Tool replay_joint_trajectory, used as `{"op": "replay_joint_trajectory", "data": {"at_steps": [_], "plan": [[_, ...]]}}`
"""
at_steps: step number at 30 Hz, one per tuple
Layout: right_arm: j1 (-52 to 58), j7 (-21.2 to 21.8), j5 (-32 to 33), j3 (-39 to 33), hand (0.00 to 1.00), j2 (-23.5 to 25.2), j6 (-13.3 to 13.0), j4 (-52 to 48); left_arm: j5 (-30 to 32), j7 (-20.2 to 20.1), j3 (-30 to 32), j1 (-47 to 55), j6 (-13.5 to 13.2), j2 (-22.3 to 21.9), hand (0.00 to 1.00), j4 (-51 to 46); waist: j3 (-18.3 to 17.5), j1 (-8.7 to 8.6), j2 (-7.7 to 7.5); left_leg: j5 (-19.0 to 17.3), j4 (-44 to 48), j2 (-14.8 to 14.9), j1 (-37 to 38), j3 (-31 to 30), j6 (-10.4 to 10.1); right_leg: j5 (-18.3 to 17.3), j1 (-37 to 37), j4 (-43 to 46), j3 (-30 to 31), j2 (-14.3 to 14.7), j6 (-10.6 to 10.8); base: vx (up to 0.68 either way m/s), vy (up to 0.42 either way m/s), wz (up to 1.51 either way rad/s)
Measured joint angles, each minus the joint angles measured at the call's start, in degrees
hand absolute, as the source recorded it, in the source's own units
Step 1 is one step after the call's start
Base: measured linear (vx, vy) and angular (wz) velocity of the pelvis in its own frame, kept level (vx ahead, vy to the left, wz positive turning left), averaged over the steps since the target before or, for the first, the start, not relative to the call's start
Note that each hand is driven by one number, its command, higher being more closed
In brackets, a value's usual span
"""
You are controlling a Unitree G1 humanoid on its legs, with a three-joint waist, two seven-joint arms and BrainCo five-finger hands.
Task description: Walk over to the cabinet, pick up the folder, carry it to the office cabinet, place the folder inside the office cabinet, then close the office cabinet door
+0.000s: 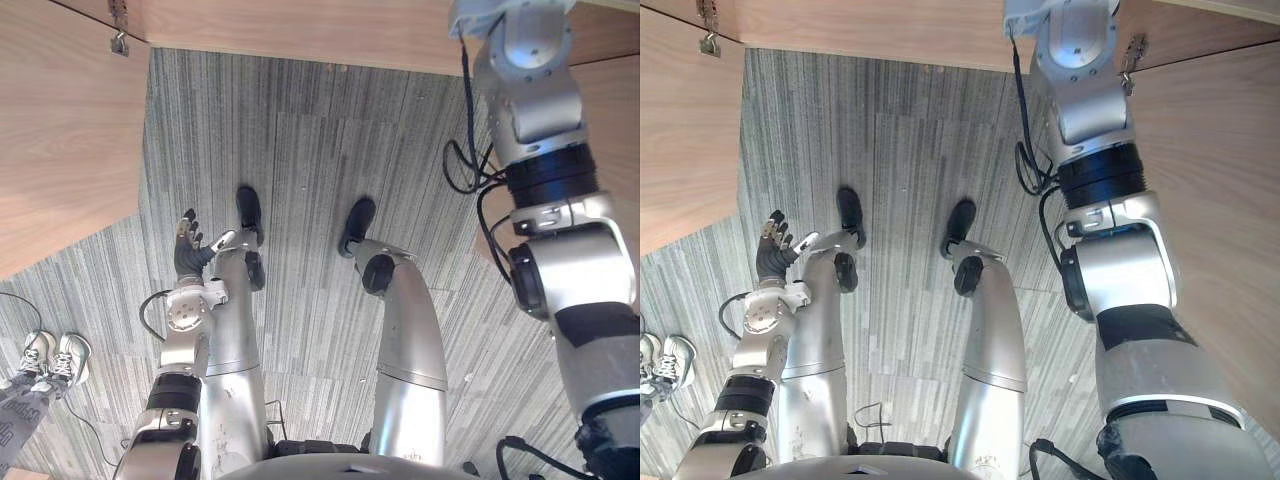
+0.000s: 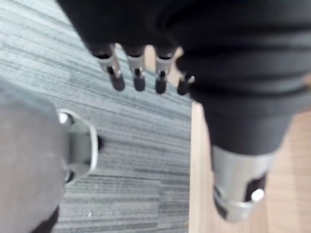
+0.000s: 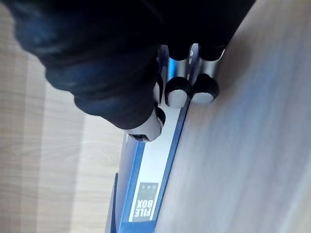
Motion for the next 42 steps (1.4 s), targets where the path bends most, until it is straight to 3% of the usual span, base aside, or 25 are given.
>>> {"op": "replay_joint_trajectory", "data": {"at_steps": [15,20,26,30,35,38,42], "plan": [[-9.62,-0.27,11.71,0.25,1.00,-1.46,-0.11,9.51,-1.39,0.01,0.23,0.01,-0.51,0.23,0.00,-0.10,-0.01,0.28,0.01,6.00,-8.08,-1.53,1.21,-1.26,-0.98,1.14,0.12,-2.54,-2.64,-1.06,-1.08,0.00,-0.035,0.11],[-9.44,-0.31,12.70,0.25,1.00,-0.07,0.02,11.90,-2.74,0.27,0.48,0.01,-0.61,0.12,0.00,-0.01,-0.02,0.60,0.03,8.10,-11.63,-1.79,3.31,-1.68,-1.16,1.28,1.96,-3.94,-3.82,-1.30,-1.29,-0.01,-0.061,0.13],[-9.27,-0.28,12.82,0.22,1.00,0.92,0.07,11.53,-2.74,0.45,0.27,-0.34,-0.73,0.33,0.00,0.73,-0.12,0.53,0.10,10.58,-16.71,-0.63,7.54,3.75,0.46,1.47,5.13,-5.45,-4.73,-3.06,-1.22,-0.02,-0.050,0.21],[-8.45,-0.19,12.78,-0.39,1.00,1.29,0.05,10.85,-3.08,0.48,0.57,-1.04,-0.81,0.25,0.00,0.65,-0.12,1.24,0.10,10.73,-15.80,-0.68,7.31,3.75,0.69,1.83,5.54,-5.57,-4.76,-3.18,-1.13,-0.01,-0.036,0.04],[1.25,-0.42,11.98,-2.92,1.00,3.78,0.05,0.09,-2.95,0.52,1.30,-1.79,-0.49,-0.62,0.00,0.64,-0.12,1.16,0.09,8.52,-10.51,0.86,6.59,3.85,1.12,1.79,6.32,-3.94,-4.20,-2.34,-1.06,-0.03,-0.032,-0.17],[9.93,-0.55,9.22,-5.53,1.00,5.82,-0.44,-10.80,-1.75,0.47,1.31,-2.39,0.38,-1.45,0.00,0.82,-0.12,0.16,0.09,6.47,-6.88,2.12,7.16,3.77,1.25,1.22,7.74,-3.34,-3.54,-1.37,-0.21,-0.09,-0.024,-0.27],[22.59,-0.51,4.05,-7.55,1.00,8.10,-2.22,-24.01,1.22,0.41,1.15,-3.08,1.79,-2.09,0.00,2.83,-0.12,-0.94,0.04,4.71,-6.21,3.05,12.62,5.44,1.20,1.28,12.52,-3.91,-2.49,-0.49,-0.10,-0.10,-0.025,-0.23]]}}
